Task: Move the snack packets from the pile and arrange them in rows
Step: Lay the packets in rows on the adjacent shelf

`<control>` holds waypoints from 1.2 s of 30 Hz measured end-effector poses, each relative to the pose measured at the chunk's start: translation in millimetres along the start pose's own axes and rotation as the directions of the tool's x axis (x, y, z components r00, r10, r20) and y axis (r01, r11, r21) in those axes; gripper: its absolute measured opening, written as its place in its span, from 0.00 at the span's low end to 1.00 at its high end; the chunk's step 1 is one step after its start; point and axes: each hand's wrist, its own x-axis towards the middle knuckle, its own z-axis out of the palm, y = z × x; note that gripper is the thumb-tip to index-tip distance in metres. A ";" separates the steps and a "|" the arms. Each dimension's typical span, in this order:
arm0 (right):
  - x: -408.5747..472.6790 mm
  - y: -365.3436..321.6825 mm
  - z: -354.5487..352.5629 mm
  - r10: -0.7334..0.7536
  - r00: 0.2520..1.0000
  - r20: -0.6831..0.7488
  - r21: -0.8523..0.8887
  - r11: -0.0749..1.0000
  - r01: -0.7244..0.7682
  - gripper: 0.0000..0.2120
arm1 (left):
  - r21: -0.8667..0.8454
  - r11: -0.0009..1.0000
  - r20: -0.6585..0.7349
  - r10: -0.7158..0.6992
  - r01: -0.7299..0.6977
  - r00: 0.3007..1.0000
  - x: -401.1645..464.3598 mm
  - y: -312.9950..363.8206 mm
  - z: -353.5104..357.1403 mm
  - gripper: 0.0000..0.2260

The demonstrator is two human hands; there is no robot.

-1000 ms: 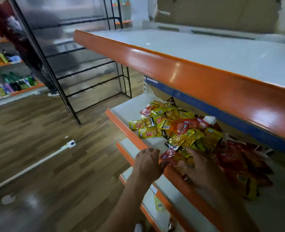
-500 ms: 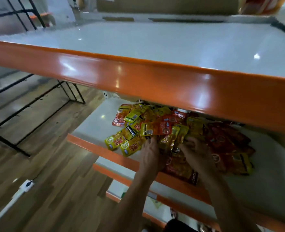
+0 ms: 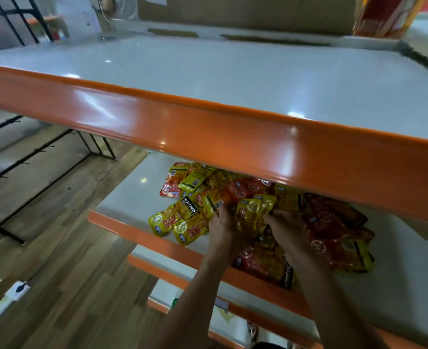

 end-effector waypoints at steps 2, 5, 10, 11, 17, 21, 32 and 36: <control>3.0 0.5 3.4 -0.005 0.999 0.032 0.000 1.000 0.005 0.19 | -0.127 0.989 0.056 -0.074 0.081 0.996 5.1 -5.7 -1.4 0.43; 3.2 0.7 6.4 -0.010 0.999 0.032 0.026 1.000 0.009 0.21 | -0.357 0.910 0.149 -0.167 0.210 0.975 12.2 -8.8 -4.6 0.37; 5.5 2.1 4.2 -0.053 0.999 -0.003 0.075 0.996 0.053 0.15 | -0.582 0.768 0.166 -0.211 0.268 0.963 9.2 0.1 -22.3 0.09; 6.7 2.8 2.5 -0.057 0.998 -0.017 0.103 0.993 0.059 0.14 | -0.587 0.763 0.147 -0.227 0.270 0.963 9.0 -1.2 -23.9 0.08; 11.6 6.4 -13.6 -0.048 0.999 -0.010 0.147 0.988 0.049 0.13 | -0.576 0.759 0.114 -0.295 0.306 0.948 5.5 -2.4 -35.5 0.20; 14.6 10.5 -24.1 -0.052 0.999 0.005 0.139 0.989 0.051 0.16 | -0.610 0.712 0.146 -0.330 0.348 0.933 1.4 -8.7 -45.0 0.16; 10.9 33.5 -23.5 -0.093 0.991 0.097 0.174 0.982 0.075 0.22 | -0.840 0.412 0.223 -0.330 0.352 0.917 -14.4 -4.3 -52.3 0.10; 9.2 35.7 -29.7 -0.074 0.975 0.209 0.237 0.971 0.023 0.10 | -0.858 0.367 0.218 -0.374 0.360 0.901 -16.7 -3.9 -50.8 0.07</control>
